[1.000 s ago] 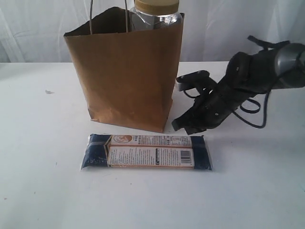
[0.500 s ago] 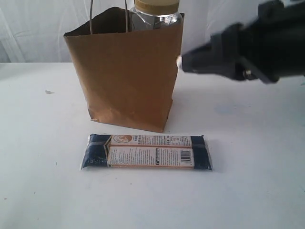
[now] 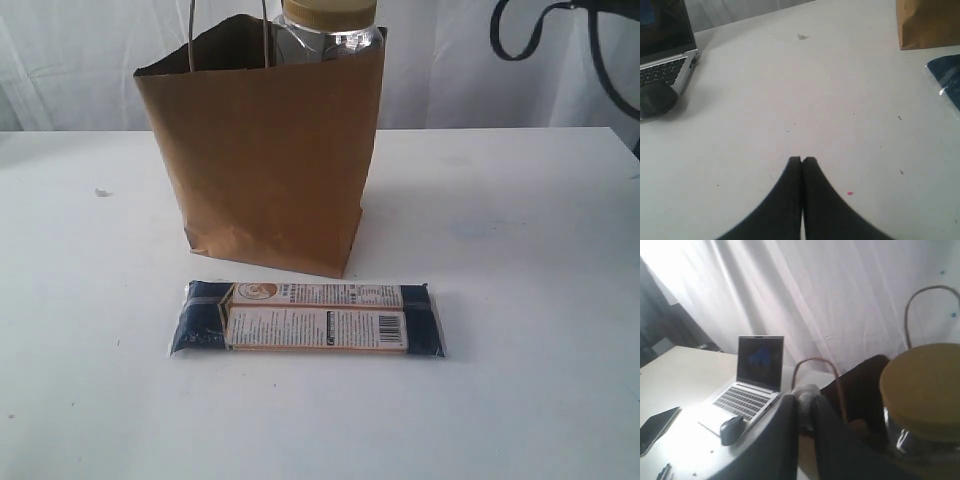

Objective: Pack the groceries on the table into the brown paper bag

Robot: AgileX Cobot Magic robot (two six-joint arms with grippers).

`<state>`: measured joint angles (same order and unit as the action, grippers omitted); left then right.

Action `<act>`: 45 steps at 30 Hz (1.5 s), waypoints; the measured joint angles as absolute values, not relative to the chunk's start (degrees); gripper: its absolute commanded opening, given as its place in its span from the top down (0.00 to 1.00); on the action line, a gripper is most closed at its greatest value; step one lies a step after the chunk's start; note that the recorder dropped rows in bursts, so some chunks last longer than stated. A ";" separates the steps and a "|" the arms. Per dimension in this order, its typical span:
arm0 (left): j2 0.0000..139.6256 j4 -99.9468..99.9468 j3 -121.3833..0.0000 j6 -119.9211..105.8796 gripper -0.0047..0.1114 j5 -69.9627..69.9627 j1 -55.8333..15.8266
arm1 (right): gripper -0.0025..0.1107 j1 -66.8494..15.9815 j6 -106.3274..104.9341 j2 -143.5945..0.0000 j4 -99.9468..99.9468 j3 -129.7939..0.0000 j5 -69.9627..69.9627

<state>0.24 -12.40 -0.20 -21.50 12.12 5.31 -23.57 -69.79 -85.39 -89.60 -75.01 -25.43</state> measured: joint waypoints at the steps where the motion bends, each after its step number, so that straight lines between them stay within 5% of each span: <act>1: 0.24 -12.40 -0.20 -21.50 0.96 12.12 5.31 | 0.98 -23.57 -71.46 -86.56 -90.26 -75.90 -25.31; 17: 0.24 -12.40 -0.20 -21.50 0.96 12.12 5.31 | 0.98 -28.03 -85.43 -103.84 -91.29 -91.98 -15.69; 31: 0.24 -12.40 -0.20 -21.50 0.96 12.12 5.31 | 0.81 -28.03 -86.43 -106.20 -91.38 -92.32 -11.48; 41: 0.24 -12.40 -0.20 -21.50 0.96 12.12 5.31 | 0.82 -28.03 -86.43 -106.00 -91.42 -92.32 -12.78; 45: 0.24 -12.40 -0.20 -21.50 0.96 12.12 5.31 | 0.94 -28.03 -86.43 -103.95 -91.30 -92.32 -15.04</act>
<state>0.24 -12.40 -0.20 -21.50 12.12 5.31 -28.03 -86.43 -103.95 -91.30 -92.32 -15.04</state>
